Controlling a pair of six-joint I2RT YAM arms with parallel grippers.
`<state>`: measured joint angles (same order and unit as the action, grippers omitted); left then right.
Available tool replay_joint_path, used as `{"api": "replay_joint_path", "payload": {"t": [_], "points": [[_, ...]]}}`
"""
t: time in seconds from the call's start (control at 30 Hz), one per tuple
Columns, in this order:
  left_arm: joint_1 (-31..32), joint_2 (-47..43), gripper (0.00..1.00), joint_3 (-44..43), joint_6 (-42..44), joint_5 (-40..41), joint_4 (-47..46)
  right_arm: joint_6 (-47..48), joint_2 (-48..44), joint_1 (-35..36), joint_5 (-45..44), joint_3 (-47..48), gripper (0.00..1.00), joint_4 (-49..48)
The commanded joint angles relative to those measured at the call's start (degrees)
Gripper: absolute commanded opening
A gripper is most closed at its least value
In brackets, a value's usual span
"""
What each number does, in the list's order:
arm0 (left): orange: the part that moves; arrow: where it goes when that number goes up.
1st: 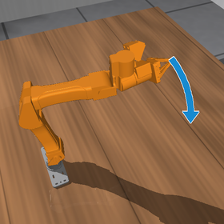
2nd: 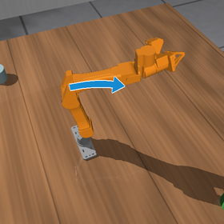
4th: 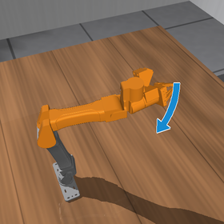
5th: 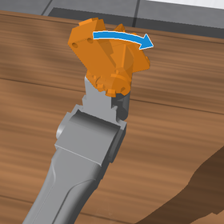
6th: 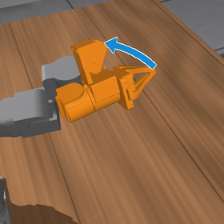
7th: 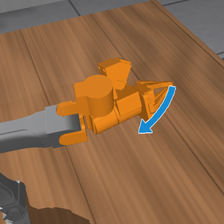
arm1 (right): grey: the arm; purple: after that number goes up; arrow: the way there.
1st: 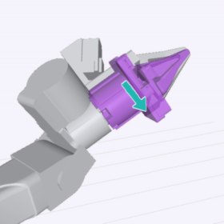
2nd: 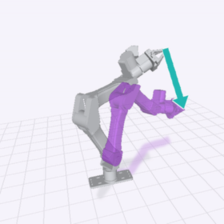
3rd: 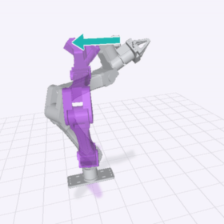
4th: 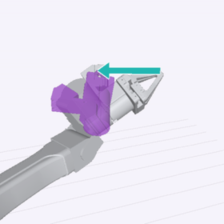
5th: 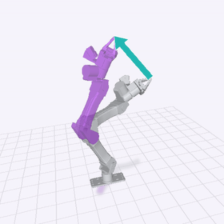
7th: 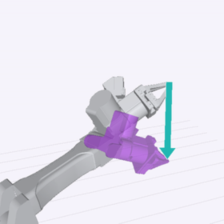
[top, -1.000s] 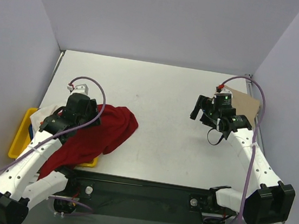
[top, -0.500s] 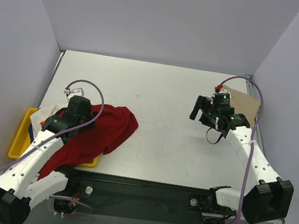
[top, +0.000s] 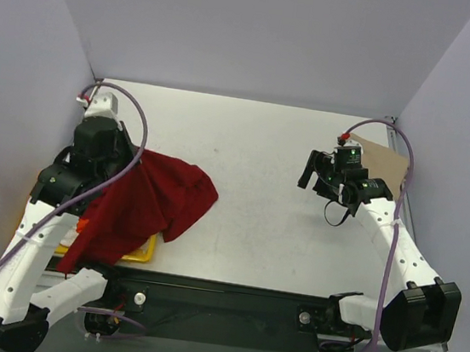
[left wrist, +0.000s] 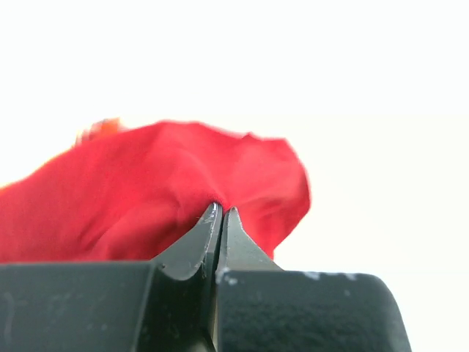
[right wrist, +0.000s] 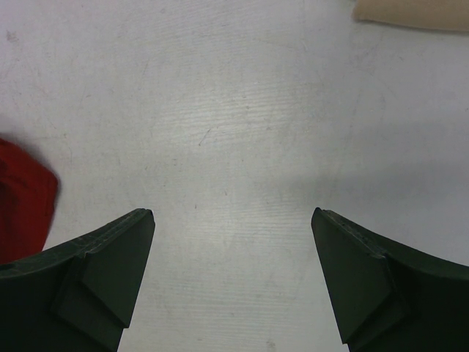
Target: Fold and stack the t-shirts
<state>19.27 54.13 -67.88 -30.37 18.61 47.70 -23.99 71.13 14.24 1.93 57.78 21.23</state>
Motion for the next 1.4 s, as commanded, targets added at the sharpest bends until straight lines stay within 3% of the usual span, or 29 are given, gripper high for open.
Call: {"api": "replay_joint_path", "payload": {"t": [0.0, 0.2, 0.4, 0.57, 0.77, 0.9, 1.0, 1.13, 1.3, 1.37], "points": [[-0.37, -0.26, 0.00, -10.94, 4.35, -3.83, -7.35, 0.26, 0.67, -0.35, -0.26, 2.34, 0.94, 0.30], [-0.37, 4.48, 0.00, -30.36, 7.34, -12.09, -12.54, 0.35, 1.46, -0.35, -0.35, 3.04, 0.94, 0.30], [-0.37, 8.44, 0.00, -46.61, 10.33, -12.28, -14.04, 0.52, 1.81, -0.35, -0.88, 3.13, 0.94, 0.30], [-0.37, 10.64, 0.00, -51.47, 10.25, -16.40, -24.04, 0.70, 1.90, -0.35, -0.97, 3.74, 0.94, 0.30], [-0.11, 24.40, 0.00, -61.74, 1.91, -35.18, -33.90, 0.70, 2.08, -0.70, -1.76, 4.27, 0.94, 0.30], [4.89, 33.13, 0.00, -68.43, -2.50, -40.58, -36.10, 0.17, 0.06, -1.58, -3.77, 4.01, 0.94, 0.65], [10.67, 36.83, 0.00, -68.79, -2.67, -40.85, -37.24, -0.09, -2.13, -2.64, -4.74, 3.22, 0.94, 0.83], [13.60, 38.16, 0.00, -64.24, -5.04, -41.20, -38.38, 0.08, -4.07, -4.65, -5.54, 1.81, 0.94, 0.83], [13.69, 34.47, 0.00, -44.92, -7.07, -41.02, -40.50, -0.18, -3.99, -5.45, -5.19, 0.58, 0.95, 0.91], [13.61, 34.29, 0.27, -38.85, -6.90, -40.50, -37.79, -0.09, -3.11, -5.45, -4.75, 0.41, 0.94, 0.83]]}}
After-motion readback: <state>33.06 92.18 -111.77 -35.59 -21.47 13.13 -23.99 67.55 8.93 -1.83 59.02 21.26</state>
